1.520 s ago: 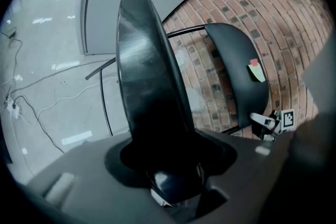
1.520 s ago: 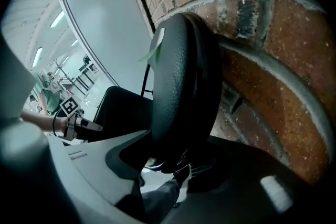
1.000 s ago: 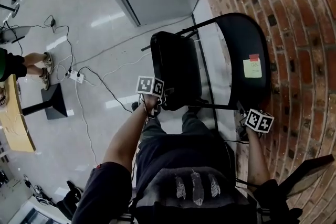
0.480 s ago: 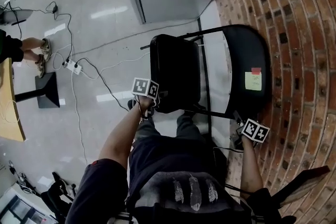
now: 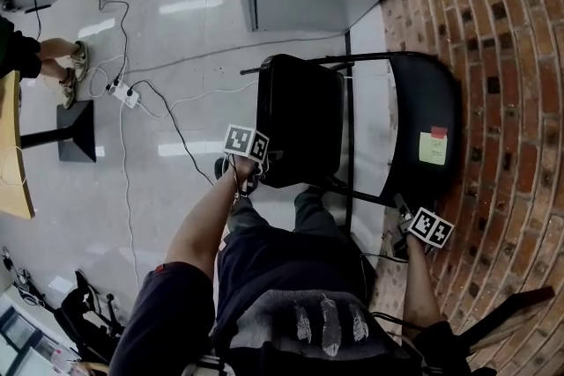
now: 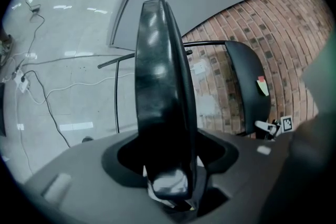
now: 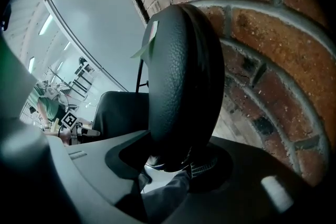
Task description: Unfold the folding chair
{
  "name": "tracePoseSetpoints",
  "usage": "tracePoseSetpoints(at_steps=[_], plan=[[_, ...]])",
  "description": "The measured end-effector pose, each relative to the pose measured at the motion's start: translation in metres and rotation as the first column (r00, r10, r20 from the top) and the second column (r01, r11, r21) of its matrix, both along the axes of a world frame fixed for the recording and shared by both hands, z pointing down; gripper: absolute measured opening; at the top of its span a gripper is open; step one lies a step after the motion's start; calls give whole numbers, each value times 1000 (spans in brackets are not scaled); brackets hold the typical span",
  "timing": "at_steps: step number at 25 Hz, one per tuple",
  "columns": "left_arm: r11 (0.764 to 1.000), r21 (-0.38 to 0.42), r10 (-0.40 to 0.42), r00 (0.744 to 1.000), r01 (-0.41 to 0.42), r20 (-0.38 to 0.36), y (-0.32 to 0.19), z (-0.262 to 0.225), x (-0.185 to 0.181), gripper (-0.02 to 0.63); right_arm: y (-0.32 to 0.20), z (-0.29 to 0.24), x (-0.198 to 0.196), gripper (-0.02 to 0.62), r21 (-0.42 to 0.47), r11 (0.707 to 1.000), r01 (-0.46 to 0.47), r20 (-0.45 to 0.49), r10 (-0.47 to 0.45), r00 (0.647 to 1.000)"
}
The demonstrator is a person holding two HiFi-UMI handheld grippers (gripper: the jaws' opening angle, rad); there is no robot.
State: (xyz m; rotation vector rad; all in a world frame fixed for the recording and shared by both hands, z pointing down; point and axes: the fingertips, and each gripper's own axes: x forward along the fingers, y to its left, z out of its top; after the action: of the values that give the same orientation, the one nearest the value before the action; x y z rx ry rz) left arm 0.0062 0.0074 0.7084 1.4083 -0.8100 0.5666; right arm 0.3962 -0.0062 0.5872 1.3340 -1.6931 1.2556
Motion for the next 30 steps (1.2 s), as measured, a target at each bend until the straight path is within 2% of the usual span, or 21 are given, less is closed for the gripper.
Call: tracePoseSetpoints(at_steps=[13,17,30], plan=[[999,5,-47,999,47,25,4,14,-21,282,2,11,-8,199,-31,999,-18,18,18,1000],[998,-5,-55,998,55,37,11,19,-27,305,6,13,-11,199,-41,999,-17,19,18,1000],[998,-17,-60,998,60,3,14,41,-52,319,5,26,-21,201,-94,995,-25,43,29,999]])
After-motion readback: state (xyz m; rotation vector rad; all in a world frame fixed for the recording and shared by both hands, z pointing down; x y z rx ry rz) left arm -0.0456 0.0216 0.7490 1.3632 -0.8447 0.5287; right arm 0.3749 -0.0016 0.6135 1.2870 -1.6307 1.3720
